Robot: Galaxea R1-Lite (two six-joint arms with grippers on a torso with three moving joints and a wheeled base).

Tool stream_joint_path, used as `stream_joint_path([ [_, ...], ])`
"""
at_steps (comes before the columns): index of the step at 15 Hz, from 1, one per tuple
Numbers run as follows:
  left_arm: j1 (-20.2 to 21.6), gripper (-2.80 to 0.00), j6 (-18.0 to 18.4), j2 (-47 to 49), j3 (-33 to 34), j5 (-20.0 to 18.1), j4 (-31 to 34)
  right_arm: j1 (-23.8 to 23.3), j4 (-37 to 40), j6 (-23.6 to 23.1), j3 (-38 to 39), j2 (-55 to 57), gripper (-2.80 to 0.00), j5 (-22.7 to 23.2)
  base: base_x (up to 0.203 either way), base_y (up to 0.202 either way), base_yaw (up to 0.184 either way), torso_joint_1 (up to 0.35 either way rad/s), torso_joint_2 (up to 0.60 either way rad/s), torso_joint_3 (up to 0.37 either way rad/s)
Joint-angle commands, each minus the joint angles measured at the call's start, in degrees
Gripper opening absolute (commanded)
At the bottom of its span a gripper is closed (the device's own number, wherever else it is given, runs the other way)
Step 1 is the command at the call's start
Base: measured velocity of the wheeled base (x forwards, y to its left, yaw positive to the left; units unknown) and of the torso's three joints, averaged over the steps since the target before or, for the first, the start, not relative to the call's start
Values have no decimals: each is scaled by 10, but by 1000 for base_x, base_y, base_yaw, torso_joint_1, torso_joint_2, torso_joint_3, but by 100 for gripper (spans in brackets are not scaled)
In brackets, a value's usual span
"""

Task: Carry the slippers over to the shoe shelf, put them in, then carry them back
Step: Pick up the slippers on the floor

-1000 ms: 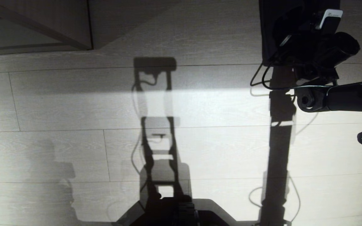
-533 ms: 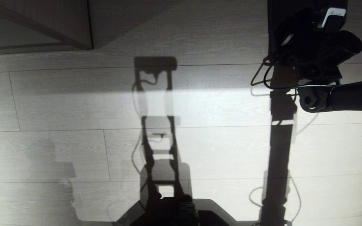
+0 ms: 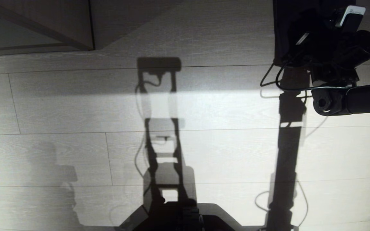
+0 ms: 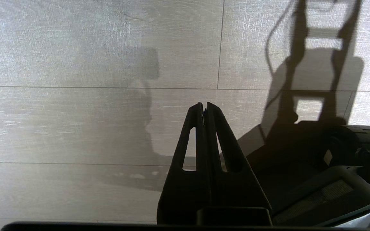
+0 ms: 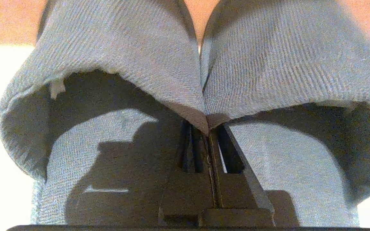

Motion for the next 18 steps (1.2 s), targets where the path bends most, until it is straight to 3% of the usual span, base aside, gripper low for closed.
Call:
stream_joint_path([
  [1,0,-280,0,0,0,0,0,-1,-8,1,11,-24,-280,0,0,0,0,0,0,0],
  [12,0,-280,0,0,0,1,0,-17,-14,42,137,-148,-280,0,0,0,0,0,0,0],
  [18,0,-280,0,0,0,0,0,-10,38,54,230,-206,-280,0,0,0,0,0,0,0],
])
